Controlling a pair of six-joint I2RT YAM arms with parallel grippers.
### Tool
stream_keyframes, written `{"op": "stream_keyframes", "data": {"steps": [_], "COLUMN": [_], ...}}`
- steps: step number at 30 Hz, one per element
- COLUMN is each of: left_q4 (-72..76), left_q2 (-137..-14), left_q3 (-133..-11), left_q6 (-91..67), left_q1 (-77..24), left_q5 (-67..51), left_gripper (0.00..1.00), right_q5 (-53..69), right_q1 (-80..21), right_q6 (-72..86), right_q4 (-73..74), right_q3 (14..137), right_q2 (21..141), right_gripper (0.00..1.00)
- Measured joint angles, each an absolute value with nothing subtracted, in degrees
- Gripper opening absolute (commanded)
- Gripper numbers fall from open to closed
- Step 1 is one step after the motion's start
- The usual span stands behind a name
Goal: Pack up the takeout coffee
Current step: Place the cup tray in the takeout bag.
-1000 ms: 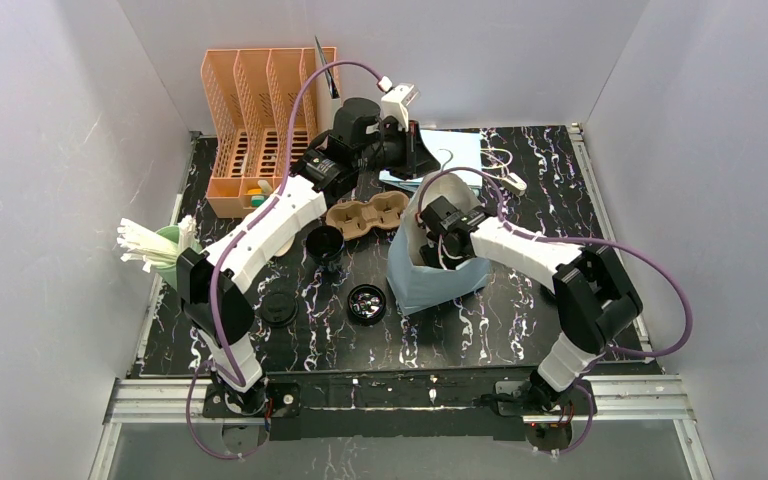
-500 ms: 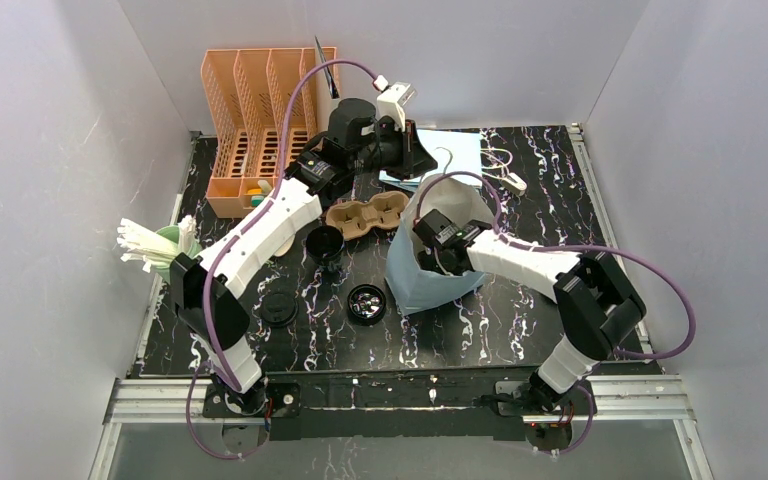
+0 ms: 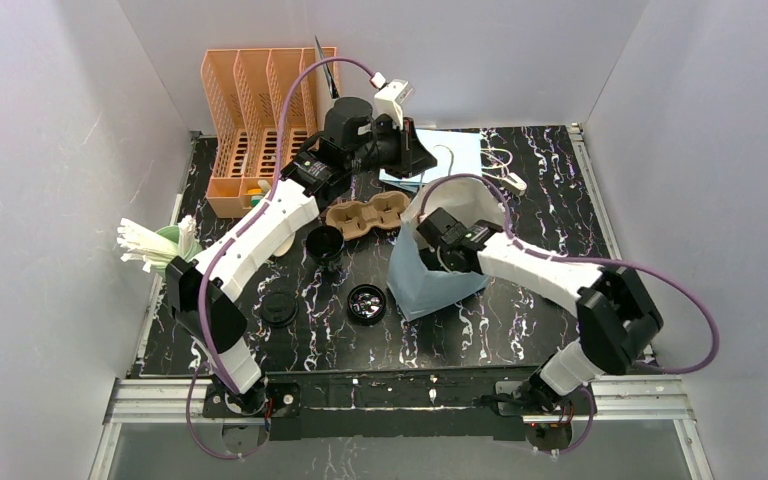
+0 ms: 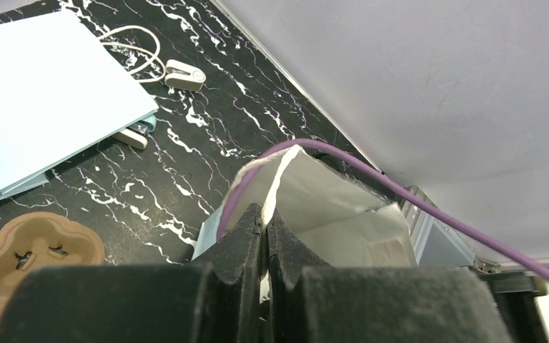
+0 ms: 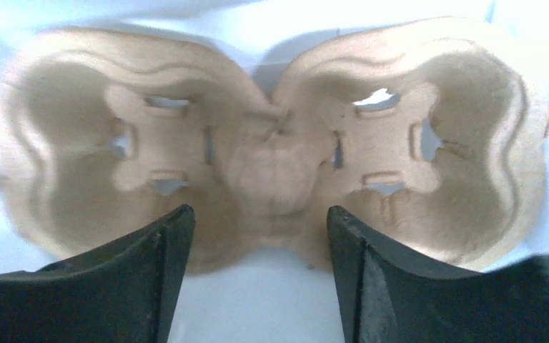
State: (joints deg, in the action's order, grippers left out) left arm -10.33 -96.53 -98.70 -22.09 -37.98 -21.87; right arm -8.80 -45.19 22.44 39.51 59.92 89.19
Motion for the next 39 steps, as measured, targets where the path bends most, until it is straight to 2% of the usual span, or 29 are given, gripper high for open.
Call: {"op": "stream_keyframes", "data": {"steps": [1,2,14,27,32,37,38,39], "left_q4": [-10.1,-9.9,-7.1,-6.5,-6.2,-6.2,-6.3,-6.3], "left_q2": [-96.4,-96.2,-93.9,-93.8,-93.8,-93.8,-93.8,-93.8], "left_q3": [-98.7,-98.7,-96.3,-88.8,-88.9,-89.1,-89.3,-89.4], "left_q6": [-22.1,-22.1,-23.2,-23.6,-23.6,-23.6,-23.6,-23.6], "left_q1": [-38.0,-38.0,-38.0,-38.0,-38.0,-38.0,-38.0,-38.0], "left_q5": [-21.9,-21.9,-23.0,-23.4,-23.4,-23.4,-23.4,-23.4], "left_gripper": [0.00,0.00,0.00,0.00,0.00,0.00,0.01,0.06], "right_q5": [-8.8,-8.7,-9.1,-11.6,-12.6,-15.6,-16.3,-17.4], "right_q1": [-45.2,-45.3,-45.4,-45.4,-45.4,-45.4,-45.4,-45.4], "right_q6": [22.5,22.6,22.3,21.9,21.9,21.9,21.9,21.9], "right_q4": [40.7,41.7,48.5,49.8,51.3,52.8,53.0,53.0], "right_q3": [60.4,61.0,70.0,73.7,75.7,83.9,85.3,87.3], "right_q2": [88.0,86.7,75.7,74.0,73.6,71.6,70.9,69.9], "right_gripper": [0.97,0.98,0.98,0.98,0.98,0.95,0.92,0.89]}}
